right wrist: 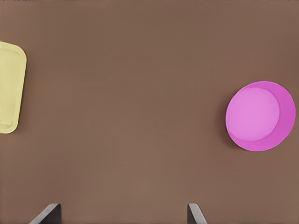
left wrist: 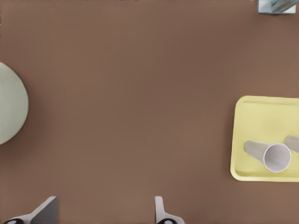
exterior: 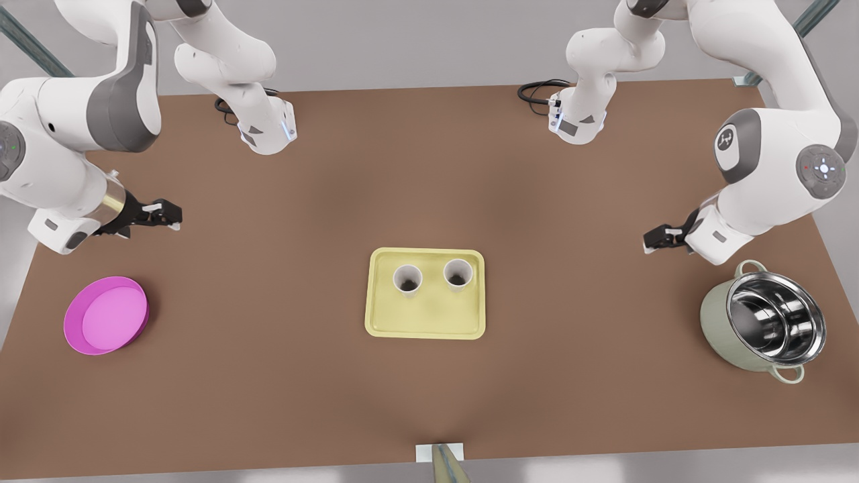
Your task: Use the left arm to pick up the white IKEA cup from the tray and place it on the middle-left position; use the right arm to pick up the white IKEA cup from the tray and place it on the middle-right position
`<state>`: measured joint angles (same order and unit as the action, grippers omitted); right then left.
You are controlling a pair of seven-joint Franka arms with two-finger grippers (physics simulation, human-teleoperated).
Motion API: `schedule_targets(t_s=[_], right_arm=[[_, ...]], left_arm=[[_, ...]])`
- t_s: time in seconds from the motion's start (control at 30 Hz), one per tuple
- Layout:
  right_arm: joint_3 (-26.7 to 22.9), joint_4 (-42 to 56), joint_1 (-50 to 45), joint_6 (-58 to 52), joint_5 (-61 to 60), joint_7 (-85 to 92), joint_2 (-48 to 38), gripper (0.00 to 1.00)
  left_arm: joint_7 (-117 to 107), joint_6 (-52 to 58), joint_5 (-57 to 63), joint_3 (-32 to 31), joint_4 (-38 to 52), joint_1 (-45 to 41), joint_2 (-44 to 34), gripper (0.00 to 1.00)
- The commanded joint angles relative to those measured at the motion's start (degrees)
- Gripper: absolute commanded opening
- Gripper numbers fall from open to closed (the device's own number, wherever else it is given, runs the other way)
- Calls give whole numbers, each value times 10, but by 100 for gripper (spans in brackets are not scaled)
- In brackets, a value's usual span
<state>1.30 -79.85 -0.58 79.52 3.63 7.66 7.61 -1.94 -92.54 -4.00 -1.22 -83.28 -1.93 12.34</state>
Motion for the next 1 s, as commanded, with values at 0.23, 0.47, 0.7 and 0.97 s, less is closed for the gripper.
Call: schedule_targets(t_s=[0.23,0.47,0.7,0.97], right_arm=[[100,-5,-115,178,1,-260,113,100],[109,-5,-210,315,7,-489,220,100],[109,-5,-264,438,6,-512,309,100],[104,-36,-273,463,7,-506,351,100]], left_arm=[[-14,-18,45,-6,2,-18,-18,100],[-11,-20,43,-10,4,-18,-24,100],[-24,3,15,-38,12,-19,-40,100],[-27,10,10,-40,11,-19,-32,100]])
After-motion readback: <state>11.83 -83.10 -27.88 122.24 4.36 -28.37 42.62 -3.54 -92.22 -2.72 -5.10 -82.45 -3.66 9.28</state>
